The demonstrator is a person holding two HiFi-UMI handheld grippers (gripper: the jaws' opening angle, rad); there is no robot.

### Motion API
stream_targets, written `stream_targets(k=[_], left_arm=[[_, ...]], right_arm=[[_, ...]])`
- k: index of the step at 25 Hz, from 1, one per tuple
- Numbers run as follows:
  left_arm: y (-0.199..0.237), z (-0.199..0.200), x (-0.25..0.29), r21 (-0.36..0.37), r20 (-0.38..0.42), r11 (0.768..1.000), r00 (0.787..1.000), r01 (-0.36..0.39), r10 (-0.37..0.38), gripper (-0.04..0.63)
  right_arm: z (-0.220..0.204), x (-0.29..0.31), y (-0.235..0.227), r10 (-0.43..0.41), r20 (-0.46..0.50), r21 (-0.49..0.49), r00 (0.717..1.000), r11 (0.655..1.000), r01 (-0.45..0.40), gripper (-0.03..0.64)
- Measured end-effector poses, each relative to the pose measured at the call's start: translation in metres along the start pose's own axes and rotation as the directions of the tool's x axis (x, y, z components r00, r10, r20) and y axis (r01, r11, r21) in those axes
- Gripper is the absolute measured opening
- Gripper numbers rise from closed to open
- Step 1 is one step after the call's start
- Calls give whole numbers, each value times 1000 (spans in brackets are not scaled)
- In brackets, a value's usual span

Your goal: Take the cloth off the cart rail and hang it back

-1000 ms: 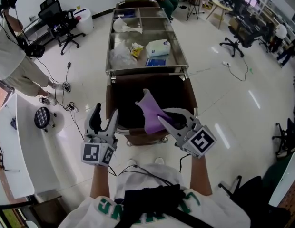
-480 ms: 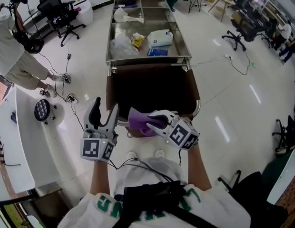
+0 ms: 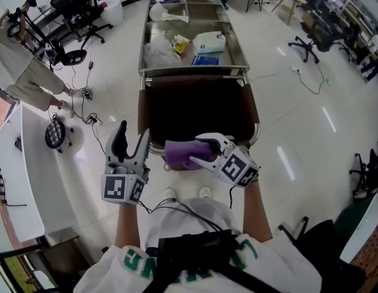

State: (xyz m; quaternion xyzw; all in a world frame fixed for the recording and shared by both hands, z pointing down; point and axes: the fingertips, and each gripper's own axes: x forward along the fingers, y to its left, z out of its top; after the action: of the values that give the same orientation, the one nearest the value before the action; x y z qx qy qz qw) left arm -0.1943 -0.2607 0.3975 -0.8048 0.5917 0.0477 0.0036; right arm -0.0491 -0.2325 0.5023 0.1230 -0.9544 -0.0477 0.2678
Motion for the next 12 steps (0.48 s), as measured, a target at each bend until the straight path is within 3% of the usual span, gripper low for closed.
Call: stream_targets(k=[8,10,12], left_arm=[[-10,1,2,10,12,1000,1000,23,-23,272],[-14,4,2,12,19,999,999,30,-30,272],[-17,6,2,16,24,999,999,37,-38,272]], right_arm=[[28,-30,-13,-40,197,84,980,996,23,275],[43,-42,-19,-84,284,118,955,992,52,274],[62,-59,-30,-158,385,160,909,982,103,273]])
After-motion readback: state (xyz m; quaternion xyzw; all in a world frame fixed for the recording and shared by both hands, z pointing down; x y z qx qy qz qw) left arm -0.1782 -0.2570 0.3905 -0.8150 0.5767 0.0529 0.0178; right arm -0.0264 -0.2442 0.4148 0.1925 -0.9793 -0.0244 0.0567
